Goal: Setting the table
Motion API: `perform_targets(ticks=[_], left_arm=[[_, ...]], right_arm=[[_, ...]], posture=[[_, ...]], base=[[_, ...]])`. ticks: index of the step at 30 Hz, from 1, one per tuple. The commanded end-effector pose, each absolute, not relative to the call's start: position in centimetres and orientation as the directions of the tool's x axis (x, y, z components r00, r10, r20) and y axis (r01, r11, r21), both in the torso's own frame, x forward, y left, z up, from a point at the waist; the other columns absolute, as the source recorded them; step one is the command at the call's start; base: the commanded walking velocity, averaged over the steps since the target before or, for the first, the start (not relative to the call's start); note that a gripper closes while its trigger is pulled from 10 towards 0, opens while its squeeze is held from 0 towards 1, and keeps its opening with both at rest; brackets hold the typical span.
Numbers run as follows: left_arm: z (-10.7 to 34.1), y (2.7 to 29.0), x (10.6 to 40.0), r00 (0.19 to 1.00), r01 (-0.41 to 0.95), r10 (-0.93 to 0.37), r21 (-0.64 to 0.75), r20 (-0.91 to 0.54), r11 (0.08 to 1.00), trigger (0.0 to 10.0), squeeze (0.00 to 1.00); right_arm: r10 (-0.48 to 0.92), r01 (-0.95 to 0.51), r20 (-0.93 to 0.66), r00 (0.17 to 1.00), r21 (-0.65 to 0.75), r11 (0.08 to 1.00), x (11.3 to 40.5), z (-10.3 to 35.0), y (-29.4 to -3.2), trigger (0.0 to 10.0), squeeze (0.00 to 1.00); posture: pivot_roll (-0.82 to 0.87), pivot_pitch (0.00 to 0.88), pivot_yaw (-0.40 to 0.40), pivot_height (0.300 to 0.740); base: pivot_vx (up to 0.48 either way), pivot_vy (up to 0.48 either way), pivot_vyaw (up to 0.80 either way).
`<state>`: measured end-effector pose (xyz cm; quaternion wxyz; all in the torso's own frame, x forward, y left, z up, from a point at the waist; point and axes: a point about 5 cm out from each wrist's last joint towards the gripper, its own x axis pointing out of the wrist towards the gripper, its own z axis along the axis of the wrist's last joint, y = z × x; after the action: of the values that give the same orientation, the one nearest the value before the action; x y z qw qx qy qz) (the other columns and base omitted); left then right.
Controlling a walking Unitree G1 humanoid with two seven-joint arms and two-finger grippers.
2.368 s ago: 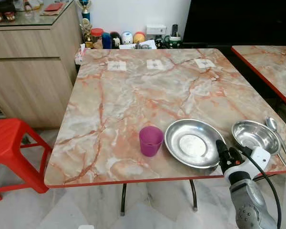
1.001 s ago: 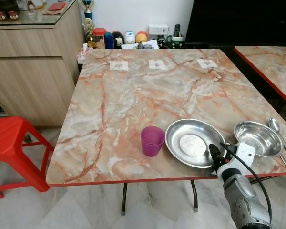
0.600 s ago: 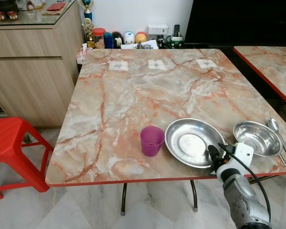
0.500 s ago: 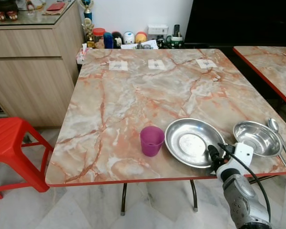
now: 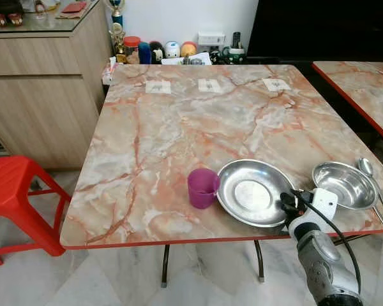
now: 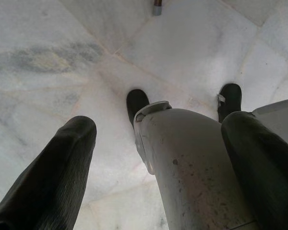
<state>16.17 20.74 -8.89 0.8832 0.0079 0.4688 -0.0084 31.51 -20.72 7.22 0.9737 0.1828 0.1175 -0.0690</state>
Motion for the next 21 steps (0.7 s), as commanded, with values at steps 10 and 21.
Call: perform_targets(ticks=[10, 21], left_arm=[[-9.3, 20.5, 15.4, 0.537, 0.039, -0.014, 0.008, -0.844, 0.999, 10.0, 0.00], [-9.3, 20.3, 15.3, 0.536, 0.045, -0.017, 0.008, -0.844, 0.999, 10.0, 0.00]], right_arm=[[-0.170, 0.211, -0.152, 0.974, 0.323, 0.922, 31.4, 8.4, -21.4, 0.0, 0.00], [-0.199, 0.166, 0.075, 0.977, 0.317, 0.934, 31.4, 11.4, -21.6, 0.0, 0.00]], posture=[[0.03, 0.121, -0.072, 0.740], [0.03, 0.122, -0.073, 0.740]], base=[[0.000, 0.000, 0.00], [0.000, 0.000, 0.00]])
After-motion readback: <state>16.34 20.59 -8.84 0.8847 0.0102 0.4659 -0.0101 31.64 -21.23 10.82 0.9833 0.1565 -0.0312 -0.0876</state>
